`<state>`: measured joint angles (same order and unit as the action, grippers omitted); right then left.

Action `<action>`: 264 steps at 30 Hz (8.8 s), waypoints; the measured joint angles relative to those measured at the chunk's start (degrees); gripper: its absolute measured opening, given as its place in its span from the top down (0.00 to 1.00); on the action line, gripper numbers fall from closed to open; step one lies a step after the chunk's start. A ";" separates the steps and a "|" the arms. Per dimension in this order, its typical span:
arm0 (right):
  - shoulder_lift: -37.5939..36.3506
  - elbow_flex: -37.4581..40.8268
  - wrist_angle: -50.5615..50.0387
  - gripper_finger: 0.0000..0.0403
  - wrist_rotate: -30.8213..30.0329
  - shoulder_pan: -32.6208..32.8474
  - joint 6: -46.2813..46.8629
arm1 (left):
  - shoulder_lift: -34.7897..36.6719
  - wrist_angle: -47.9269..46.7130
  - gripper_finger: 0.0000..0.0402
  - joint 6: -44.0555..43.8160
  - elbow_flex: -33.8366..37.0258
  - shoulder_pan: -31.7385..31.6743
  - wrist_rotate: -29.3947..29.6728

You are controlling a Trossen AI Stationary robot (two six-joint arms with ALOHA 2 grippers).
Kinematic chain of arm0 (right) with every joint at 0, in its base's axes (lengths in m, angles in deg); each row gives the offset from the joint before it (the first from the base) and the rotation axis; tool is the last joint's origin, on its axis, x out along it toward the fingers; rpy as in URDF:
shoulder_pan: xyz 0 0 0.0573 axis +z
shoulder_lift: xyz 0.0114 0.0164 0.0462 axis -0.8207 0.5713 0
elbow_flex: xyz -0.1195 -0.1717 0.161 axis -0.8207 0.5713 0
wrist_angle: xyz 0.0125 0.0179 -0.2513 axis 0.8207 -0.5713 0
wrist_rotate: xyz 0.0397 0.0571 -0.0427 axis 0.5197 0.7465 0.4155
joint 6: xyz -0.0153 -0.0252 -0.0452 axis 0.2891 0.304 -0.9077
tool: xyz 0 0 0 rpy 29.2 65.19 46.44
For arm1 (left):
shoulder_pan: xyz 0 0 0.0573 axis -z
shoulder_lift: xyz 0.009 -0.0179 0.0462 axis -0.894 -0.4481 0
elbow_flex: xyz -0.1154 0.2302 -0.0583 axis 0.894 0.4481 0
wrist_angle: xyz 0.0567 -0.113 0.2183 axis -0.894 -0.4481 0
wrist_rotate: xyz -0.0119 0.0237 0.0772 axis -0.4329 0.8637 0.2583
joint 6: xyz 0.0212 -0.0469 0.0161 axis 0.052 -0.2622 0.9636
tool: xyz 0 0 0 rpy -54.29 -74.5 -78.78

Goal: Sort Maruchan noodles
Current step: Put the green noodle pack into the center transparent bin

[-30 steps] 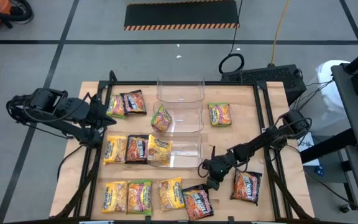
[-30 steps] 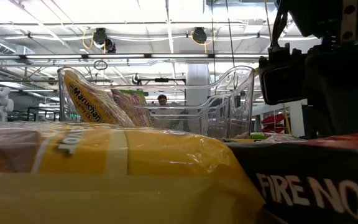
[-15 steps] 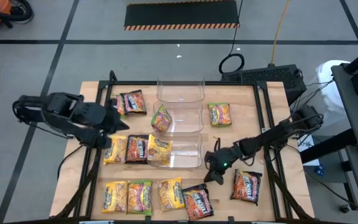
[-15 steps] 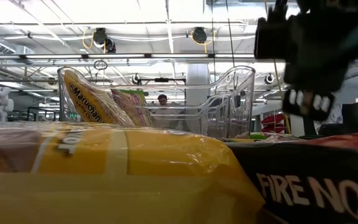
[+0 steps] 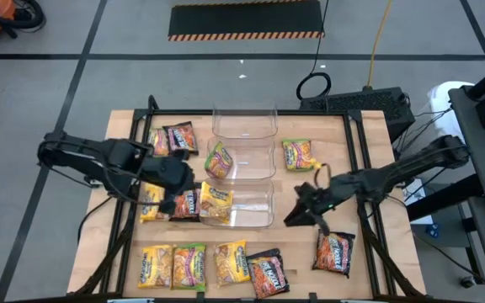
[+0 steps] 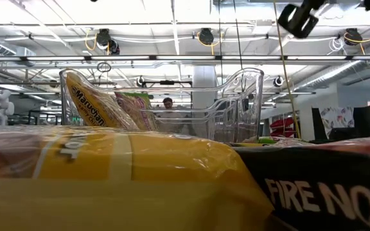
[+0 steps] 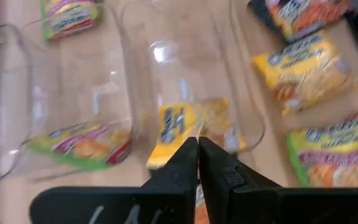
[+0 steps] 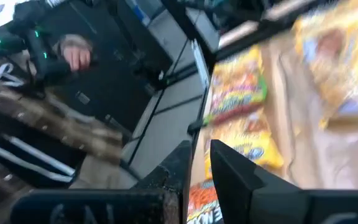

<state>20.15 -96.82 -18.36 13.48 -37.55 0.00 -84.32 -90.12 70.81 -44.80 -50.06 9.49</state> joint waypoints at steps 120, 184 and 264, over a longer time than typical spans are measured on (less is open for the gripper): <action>-33.64 -0.13 -23.53 0.87 2.45 0.02 -18.52 | -35.64 38.61 0.80 -70.80 0.00 29.82 -21.75; -33.62 -0.13 -23.42 0.87 2.17 0.00 -19.84 | -23.72 13.40 0.80 -54.87 14.96 20.18 -5.55; -33.64 -0.13 -23.44 0.87 0.43 0.00 -19.84 | -20.59 43.87 0.80 -42.61 32.86 14.83 -15.55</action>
<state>-13.49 -96.95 -41.80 13.91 -37.55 -19.84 -104.91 -46.25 28.20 -11.94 -35.24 -6.06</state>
